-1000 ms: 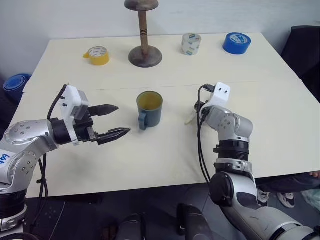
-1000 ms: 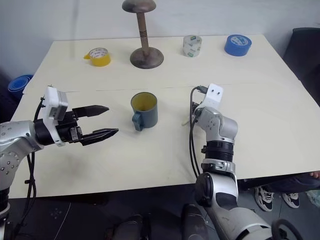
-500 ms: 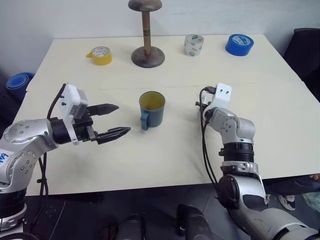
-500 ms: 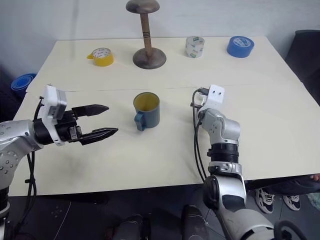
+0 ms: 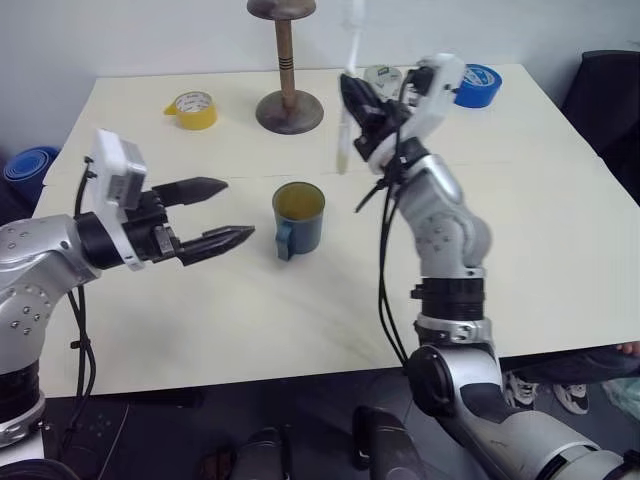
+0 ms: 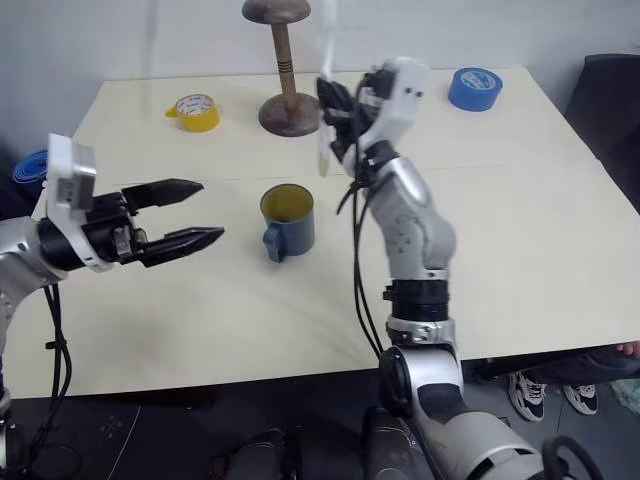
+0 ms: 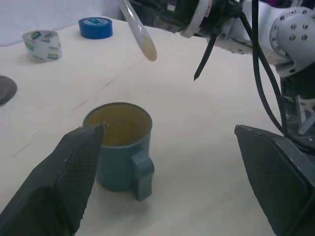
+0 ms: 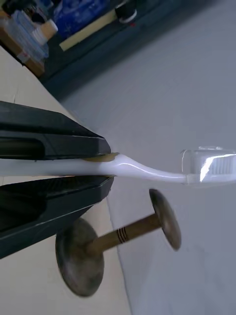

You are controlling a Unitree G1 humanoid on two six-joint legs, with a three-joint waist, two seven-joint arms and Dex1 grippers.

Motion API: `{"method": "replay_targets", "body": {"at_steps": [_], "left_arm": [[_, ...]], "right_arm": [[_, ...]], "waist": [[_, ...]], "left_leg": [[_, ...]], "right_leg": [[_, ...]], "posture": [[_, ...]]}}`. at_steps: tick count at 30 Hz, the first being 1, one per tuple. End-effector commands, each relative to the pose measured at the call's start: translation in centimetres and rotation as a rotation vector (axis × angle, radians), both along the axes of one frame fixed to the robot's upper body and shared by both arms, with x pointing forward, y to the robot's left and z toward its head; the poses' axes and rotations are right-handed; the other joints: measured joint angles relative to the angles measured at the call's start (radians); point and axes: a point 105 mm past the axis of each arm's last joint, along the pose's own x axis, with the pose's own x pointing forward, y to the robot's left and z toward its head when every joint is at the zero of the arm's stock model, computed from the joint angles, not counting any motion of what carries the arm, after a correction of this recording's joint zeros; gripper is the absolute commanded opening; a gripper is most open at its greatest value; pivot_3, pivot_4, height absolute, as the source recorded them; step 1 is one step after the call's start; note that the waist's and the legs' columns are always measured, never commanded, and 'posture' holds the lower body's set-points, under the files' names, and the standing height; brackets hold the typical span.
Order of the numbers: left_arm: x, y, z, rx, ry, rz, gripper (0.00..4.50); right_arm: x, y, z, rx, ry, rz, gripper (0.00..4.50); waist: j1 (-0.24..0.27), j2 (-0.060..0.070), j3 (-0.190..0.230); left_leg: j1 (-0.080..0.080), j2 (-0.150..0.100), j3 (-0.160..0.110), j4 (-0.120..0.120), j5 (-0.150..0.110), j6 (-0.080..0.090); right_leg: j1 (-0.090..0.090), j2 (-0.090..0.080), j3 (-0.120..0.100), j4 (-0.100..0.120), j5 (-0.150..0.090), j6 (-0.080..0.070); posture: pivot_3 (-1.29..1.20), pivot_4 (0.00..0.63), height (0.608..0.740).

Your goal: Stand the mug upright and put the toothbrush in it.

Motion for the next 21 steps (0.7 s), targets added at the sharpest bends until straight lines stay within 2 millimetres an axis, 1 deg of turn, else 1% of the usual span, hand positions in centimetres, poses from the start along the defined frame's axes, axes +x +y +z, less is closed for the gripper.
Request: {"method": "replay_targets", "body": {"at_steps": [1, 4, 7, 11, 13, 14, 17, 19, 20, 21], "left_arm": [[-0.5, 0.6, 1.4, 0.009, -0.061, 0.032, 4.50], [-0.7, 0.8, 1.4, 0.015, -0.064, 0.048, 4.50], [-0.8, 1.0, 1.2, 0.017, -0.061, 0.064, 4.50], [-1.0, 1.0, 1.1, 0.020, -0.059, 0.073, 4.50], [-1.0, 1.0, 1.1, 0.020, -0.058, 0.075, 4.50], [-1.0, 1.0, 1.1, 0.020, -0.058, 0.076, 4.50], [-0.7, 1.0, 1.0, 0.020, -0.054, 0.076, 4.50], [-0.5, 1.0, 0.9, 0.017, -0.049, 0.074, 4.50], [-0.5, 1.0, 0.8, 0.016, -0.045, 0.072, 4.50], [-0.4, 1.1, 0.6, 0.015, -0.041, 0.073, 4.50]], "right_arm": [[0.2, 1.9, -0.4, -0.078, -0.084, -0.030, 0.16], [-0.1, 3.3, -1.9, -0.150, -0.121, -0.010, 0.16], [-1.0, 4.6, -3.3, -0.202, -0.161, 0.022, 0.16], [-1.3, 5.2, -4.4, -0.233, -0.181, 0.030, 0.16], [-1.5, 5.3, -4.8, -0.243, -0.191, 0.035, 0.89], [-1.5, 5.3, -5.0, -0.249, -0.197, 0.037, 1.11], [-1.9, 5.1, -5.2, -0.256, -0.209, 0.039, 2.14], [-2.2, 4.3, -5.1, -0.266, -0.221, 0.028, 2.79], [-2.4, 3.8, -5.1, -0.273, -0.229, 0.023, 3.19], [-2.6, 3.1, -5.0, -0.284, -0.236, 0.015, 3.45]], "waist": [[-0.002, 0.000, 0.000], [-0.004, 0.000, 0.000], [-0.010, 0.000, 0.000], [-0.011, 0.000, 0.000], [-0.010, 0.000, 0.000], [-0.010, 0.000, 0.000], [-0.009, 0.000, 0.000], [-0.008, 0.000, 0.000], [-0.007, 0.000, 0.000], [-0.006, 0.000, 0.000]], "left_leg": [[0.000, 0.000, -0.001, 0.000, 0.000, 0.000], [0.000, 0.000, -0.001, 0.000, 0.000, 0.000], [0.000, 0.000, -0.002, 0.000, 0.000, 0.000], [0.000, 0.000, -0.001, 0.000, 0.000, 0.000], [0.000, 0.000, -0.002, 0.000, 0.000, 0.000], [0.000, 0.000, -0.002, 0.000, 0.000, 0.000], [0.000, 0.000, -0.002, 0.000, 0.000, 0.000], [0.000, 0.000, -0.002, 0.000, 0.000, 0.000], [0.000, 0.000, -0.002, 0.000, 0.000, 0.000], [0.000, 0.000, -0.003, 0.000, 0.000, 0.000]], "right_leg": [[0.000, 0.000, 0.000, 0.000, 0.000, 0.000], [0.000, 0.000, -0.001, 0.000, 0.000, 0.000], [0.000, 0.000, -0.001, 0.000, 0.000, 0.000], [0.000, 0.000, -0.001, 0.000, 0.000, 0.000], [0.000, 0.000, -0.001, 0.000, 0.000, 0.000], [0.000, 0.000, -0.001, 0.000, 0.000, 0.000], [0.001, 0.000, -0.001, 0.000, 0.000, 0.000], [0.001, 0.000, -0.001, 0.000, 0.000, 0.000], [0.001, 0.000, -0.001, 0.000, 0.000, 0.000], [0.001, 0.000, -0.001, 0.000, 0.000, 0.000]], "posture": [[0.00, 0.150, 0.740], [0.00, 0.150, 0.740], [0.00, 0.150, 0.740], [0.00, 0.150, 0.740], [0.00, 0.150, 0.740], [0.00, 0.150, 0.740], [0.00, 0.150, 0.740], [0.00, 0.150, 0.740], [0.00, 0.150, 0.740], [0.00, 0.150, 0.740]]}}
